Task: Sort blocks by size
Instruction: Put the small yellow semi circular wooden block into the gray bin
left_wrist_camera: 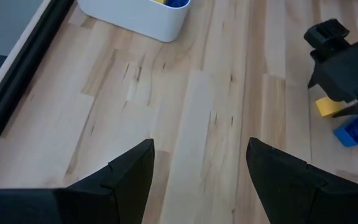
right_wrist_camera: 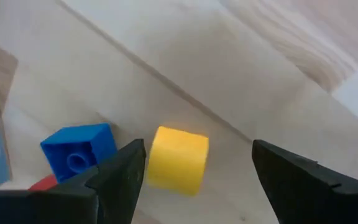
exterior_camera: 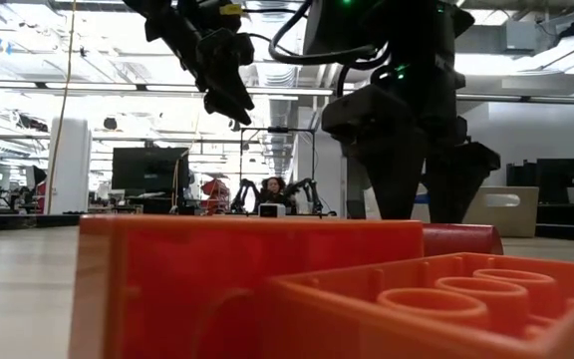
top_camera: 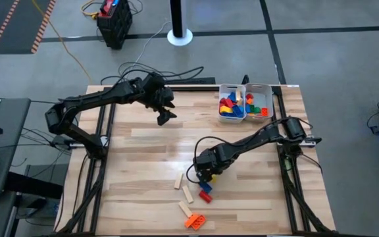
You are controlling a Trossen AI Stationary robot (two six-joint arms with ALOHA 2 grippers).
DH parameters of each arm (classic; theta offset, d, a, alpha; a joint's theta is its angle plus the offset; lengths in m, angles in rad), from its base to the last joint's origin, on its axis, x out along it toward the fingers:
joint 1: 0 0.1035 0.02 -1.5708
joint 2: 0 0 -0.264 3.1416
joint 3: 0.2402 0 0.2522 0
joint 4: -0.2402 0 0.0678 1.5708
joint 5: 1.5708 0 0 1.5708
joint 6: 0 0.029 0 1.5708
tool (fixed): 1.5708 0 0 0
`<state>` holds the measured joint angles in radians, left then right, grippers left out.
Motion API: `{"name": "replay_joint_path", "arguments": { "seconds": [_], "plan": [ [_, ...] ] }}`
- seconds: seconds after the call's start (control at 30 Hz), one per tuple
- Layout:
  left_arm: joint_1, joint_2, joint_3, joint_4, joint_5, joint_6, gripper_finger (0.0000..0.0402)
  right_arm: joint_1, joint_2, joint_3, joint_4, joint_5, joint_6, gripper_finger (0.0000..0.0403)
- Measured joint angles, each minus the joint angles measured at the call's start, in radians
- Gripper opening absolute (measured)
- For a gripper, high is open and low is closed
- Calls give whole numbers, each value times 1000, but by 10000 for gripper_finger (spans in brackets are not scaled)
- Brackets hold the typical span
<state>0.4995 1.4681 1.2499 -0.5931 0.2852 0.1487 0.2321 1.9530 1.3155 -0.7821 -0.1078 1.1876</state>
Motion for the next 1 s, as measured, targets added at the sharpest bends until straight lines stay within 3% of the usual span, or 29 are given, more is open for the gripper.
{"name": "replay_joint_path", "arguments": {
  "seconds": [0.6,0.73,0.9,1.0],
  "plan": [
    [1,0,0,-1,-1,41,245,15,45,8,12,-105,68,270],
    [7,0,0,-12,-1,43,245,14,65,24,-11,-108,51,233],
    [12,0,0,-17,-2,49,245,-1,58,25,-28,-107,-6,158],
    [11,0,0,-18,-1,48,245,-15,50,23,-31,-107,-53,154]
  ]
}}
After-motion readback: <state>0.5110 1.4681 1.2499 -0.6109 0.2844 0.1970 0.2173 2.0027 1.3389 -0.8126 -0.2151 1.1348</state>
